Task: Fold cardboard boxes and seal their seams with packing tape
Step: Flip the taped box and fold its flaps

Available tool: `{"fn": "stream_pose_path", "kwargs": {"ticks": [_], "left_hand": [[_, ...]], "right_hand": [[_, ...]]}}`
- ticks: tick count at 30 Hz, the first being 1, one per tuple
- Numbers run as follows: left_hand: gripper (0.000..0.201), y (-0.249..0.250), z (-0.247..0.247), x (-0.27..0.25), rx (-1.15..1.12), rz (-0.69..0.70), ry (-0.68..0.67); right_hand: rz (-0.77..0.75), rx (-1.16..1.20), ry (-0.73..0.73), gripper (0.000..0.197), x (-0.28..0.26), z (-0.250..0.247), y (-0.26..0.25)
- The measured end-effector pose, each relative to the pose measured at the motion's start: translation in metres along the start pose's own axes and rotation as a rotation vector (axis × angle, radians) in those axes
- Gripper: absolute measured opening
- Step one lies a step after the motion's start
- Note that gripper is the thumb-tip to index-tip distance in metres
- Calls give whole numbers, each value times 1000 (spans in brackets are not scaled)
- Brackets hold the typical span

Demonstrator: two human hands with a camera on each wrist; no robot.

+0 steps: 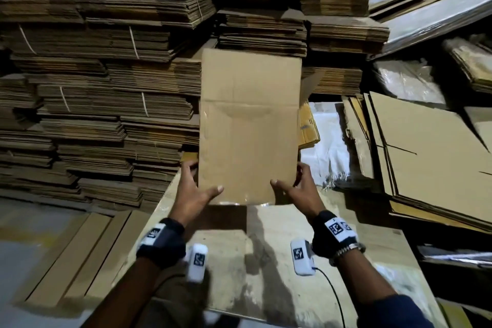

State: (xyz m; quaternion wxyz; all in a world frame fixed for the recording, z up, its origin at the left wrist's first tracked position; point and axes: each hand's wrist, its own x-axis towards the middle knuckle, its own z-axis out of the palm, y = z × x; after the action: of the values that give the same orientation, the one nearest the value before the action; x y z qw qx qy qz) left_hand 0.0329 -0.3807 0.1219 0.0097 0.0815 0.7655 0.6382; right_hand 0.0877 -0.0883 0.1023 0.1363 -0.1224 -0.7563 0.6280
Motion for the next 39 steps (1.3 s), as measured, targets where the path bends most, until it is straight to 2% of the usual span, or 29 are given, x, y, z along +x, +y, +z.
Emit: {"fn": "stream_pose_path", "kwargs": {"ticks": [3,7,9,11,13,16,17,18,19,20,22,24,25,26,28,29,31,33,35,37,39], "left_hand": [[86,-50,9,-21,67,-79,-38],[99,-140,13,-34,121,-236,-88],[91,-174,11,-43,141,-269,-128],[98,-188,10,-53,163,-265,-156],[110,-167,3,-61,161,-234,-199],[86,-121,-3,-63,313,-232,-157],[104,-115,-4,-57,304,-225,-179],[123,-111,-9,-54,334,-160,-227],[131,-107,-13,-49,384,-116,-296],[129,-97,-18,-46,375,-125,-391],[115,-89,-28,-31,576,-83,-455],[97,-83,-44,-15,790,-29,-426],[90,-82,-50,-7,854,10,-400],[83,-80,-53,1,901,67,-373],[70,-74,-49,20,965,204,-377],[65,-68,-40,29,981,279,-416],[58,-53,-15,45,1030,427,-524],[59,-43,16,50,1129,501,-652],[63,-43,42,50,1267,520,-789],[66,-44,57,46,1353,479,-912],[67,-44,58,47,1348,445,-947]], "right_hand": [[141,-171,-1,80,-16,5,57],[276,-351,-90,56,-44,6,124],[309,-377,-97,50,-56,3,143],[304,-444,-71,50,-64,-1,148],[280,-519,-29,47,-69,-7,143],[257,-543,30,57,-72,-18,126],[262,-544,55,64,-74,-23,121],[264,-555,74,70,-76,-27,114],[246,-573,79,74,-78,-30,109],[203,-597,79,74,-80,-34,104],[35,-672,117,64,-83,-39,91],[-166,-699,179,47,-79,-40,82],[-230,-677,171,45,-76,-40,77],[-254,-634,127,55,-69,-39,74],[-157,-560,-41,79,-61,-34,67],[-82,-553,-139,81,-60,-30,64],[11,-596,-288,59,-61,-27,72],[10,-631,-332,34,-63,-31,87],[8,-622,-341,34,-65,-36,97],[37,-596,-336,36,-65,-39,102],[62,-609,-334,27,-63,-40,101]]}}
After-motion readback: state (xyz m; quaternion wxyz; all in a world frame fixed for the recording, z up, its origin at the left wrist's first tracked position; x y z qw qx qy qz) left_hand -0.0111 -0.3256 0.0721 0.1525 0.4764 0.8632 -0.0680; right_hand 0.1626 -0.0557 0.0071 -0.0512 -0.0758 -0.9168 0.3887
